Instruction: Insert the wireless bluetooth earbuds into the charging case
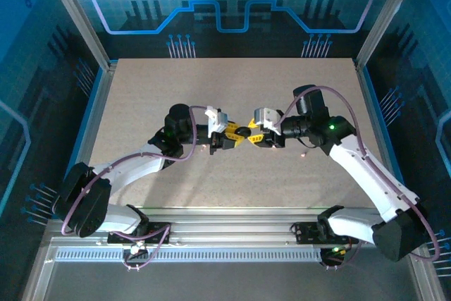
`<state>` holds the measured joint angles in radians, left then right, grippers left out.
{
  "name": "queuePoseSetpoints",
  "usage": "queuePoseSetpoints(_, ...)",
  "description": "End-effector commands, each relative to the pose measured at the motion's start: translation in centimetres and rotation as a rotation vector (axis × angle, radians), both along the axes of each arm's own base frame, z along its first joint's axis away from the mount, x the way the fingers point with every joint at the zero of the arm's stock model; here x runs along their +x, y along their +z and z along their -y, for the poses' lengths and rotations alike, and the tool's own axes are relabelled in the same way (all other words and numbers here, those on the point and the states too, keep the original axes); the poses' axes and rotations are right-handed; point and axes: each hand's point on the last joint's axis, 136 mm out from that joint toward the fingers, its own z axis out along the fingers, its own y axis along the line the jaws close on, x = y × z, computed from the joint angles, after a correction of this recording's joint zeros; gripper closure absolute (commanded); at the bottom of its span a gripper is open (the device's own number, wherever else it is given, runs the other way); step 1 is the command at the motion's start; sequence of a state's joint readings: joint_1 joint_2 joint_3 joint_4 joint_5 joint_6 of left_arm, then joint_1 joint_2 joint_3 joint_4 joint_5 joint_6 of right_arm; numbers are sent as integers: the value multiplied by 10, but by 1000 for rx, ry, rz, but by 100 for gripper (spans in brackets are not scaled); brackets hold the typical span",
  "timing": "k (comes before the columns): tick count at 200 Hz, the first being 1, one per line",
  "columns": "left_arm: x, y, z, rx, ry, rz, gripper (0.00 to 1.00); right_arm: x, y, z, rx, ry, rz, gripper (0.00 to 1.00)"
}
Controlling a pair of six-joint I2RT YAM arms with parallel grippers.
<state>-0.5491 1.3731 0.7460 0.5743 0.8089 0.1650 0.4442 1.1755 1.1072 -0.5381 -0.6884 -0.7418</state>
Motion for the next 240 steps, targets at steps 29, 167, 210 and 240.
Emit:
queuePoseSetpoints(29, -7, 20, 2, -23, -29, 70, 80, 0, 0, -5, -2, 36, -2, 65)
queuePoseSetpoints(167, -7, 14, 3, -3, -14, 75, 59, 5, -3, -1, -31, 42, -13, 87)
queuePoseSetpoints(210, 0, 1, -3, 46, 51, 68, 22, 17, -16, 15, -102, -14, -66, 88)
queuePoseSetpoints(240, 17, -13, -8, 100, 160, 47, 17, 39, -32, 30, -199, -97, -153, 88)
